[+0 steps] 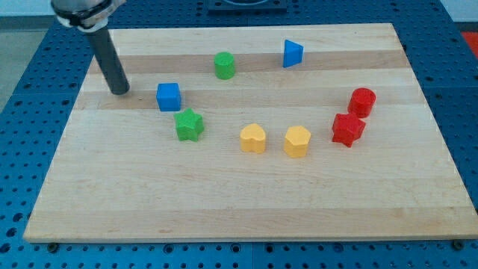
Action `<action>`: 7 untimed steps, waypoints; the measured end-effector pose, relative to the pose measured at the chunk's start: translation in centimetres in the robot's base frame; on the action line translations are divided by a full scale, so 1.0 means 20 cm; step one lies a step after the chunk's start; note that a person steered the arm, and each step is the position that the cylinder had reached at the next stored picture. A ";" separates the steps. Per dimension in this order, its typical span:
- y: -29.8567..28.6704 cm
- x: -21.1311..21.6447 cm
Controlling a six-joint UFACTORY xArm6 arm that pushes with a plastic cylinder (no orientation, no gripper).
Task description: Slide the blue cube towards center
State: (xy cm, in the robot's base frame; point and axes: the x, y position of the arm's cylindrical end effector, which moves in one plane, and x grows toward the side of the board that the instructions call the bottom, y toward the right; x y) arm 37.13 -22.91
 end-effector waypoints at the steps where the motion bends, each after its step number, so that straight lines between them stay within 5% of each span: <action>1: 0.12 0.14; 7: 0.55 0.13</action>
State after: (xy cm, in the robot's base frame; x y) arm 39.80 -11.84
